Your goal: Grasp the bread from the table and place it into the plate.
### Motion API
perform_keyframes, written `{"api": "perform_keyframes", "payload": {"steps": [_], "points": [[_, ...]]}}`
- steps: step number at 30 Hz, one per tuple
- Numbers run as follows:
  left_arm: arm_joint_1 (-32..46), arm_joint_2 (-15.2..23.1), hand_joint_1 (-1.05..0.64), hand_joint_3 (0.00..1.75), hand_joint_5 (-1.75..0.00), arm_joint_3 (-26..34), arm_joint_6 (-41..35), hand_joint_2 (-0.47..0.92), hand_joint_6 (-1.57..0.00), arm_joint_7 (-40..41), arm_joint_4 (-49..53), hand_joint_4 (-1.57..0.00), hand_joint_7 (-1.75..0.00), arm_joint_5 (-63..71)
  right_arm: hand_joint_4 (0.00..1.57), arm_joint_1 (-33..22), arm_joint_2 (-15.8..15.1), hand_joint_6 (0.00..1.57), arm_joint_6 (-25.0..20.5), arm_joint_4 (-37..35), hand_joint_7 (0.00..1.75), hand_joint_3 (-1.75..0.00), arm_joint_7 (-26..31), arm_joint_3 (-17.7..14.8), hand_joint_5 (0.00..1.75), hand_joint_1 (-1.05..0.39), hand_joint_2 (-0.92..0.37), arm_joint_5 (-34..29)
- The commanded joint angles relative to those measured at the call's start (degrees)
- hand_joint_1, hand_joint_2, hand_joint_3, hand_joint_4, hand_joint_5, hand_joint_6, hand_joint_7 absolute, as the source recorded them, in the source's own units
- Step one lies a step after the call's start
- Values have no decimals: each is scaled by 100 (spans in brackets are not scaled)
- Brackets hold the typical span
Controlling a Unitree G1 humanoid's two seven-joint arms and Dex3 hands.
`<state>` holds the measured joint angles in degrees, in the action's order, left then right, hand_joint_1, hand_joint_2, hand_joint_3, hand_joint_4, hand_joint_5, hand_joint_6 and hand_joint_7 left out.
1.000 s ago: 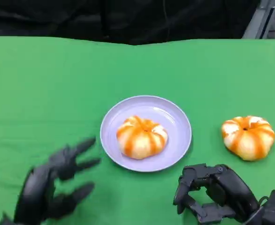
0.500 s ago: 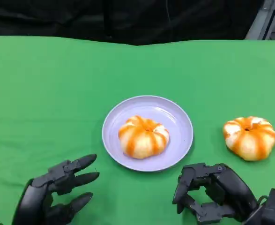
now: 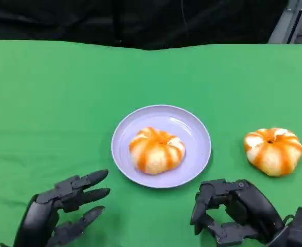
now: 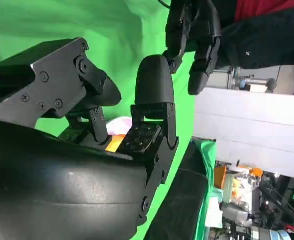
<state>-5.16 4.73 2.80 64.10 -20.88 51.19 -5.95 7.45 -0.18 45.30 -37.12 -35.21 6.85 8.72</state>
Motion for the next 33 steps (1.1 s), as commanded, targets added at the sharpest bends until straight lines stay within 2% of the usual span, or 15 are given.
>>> {"api": "perform_keyframes", "payload": {"steps": [1,3,4,5,6,7,9,10,13,16,20,26,33], "points": [[15,90,-7,34,-2,75,26,92,-78,136,-2,-93,-2,67,91,-48,-76,92,-20,32,112,-112,1,-46,140,11,-56,29],[15,91,-7,34,-2,70,26,92,-78,149,-3,-93,-2,73,91,-48,-76,92,-20,32,112,-112,1,-46,140,11,-56,29],[-45,103,-5,37,-6,57,93,92,-87,156,29,-100,-7,114,91,-33,-70,92,21,-5,112,-112,-24,-55,140,11,-55,53],[-90,111,-1,45,-38,48,143,92,-93,162,54,-100,-41,146,91,-22,-65,91,51,-33,112,-112,-43,-61,140,11,-55,70],[-120,117,1,48,-74,42,178,92,-88,170,72,-90,-73,171,91,-15,-61,91,72,-52,111,-112,-58,-67,140,12,-55,82],[-138,112,2,51,-100,27,184,91,-86,127,79,-83,-95,146,91,-18,-65,91,75,-47,111,-111,-52,-70,140,12,-55,72],[-149,98,2,56,-120,9,185,89,-86,76,86,-82,-109,114,91,-24,-68,91,66,-36,111,-111,-52,-73,140,11,-55,68],[-155,93,2,66,-128,2,192,82,-88,67,92,-81,-113,110,91,-25,-68,91,63,-37,111,-111,-60,-75,140,11,-55,77],[-176,89,0,77,-136,-7,228,75,-89,79,146,-81,-116,139,91,-26,-65,91,46,-27,111,-111,-68,-77,140,10,-55,86],[-205,72,-3,98,-147,-30,310,63,-89,98,252,-79,-120,205,91,-30,-63,92,16,-17,111,-111,-55,-79,140,11,-56,78],[-240,61,-6,111,-153,-53,423,55,-88,162,380,-79,-126,318,91,-26,-72,92,2,-25,111,-111,-21,-77,140,10,-56,39],[-201,58,-10,121,-161,-89,427,49,-86,320,390,-78,-136,579,92,-6,-65,92,69,-69,110,-110,-47,-78,138,11,-56,60],[-135,45,-12,115,-157,-217,488,52,-86,434,365,-80,-135,826,91,-75,-69,92,38,2,110,-109,-63,-68,139,10,-57,67]]}}
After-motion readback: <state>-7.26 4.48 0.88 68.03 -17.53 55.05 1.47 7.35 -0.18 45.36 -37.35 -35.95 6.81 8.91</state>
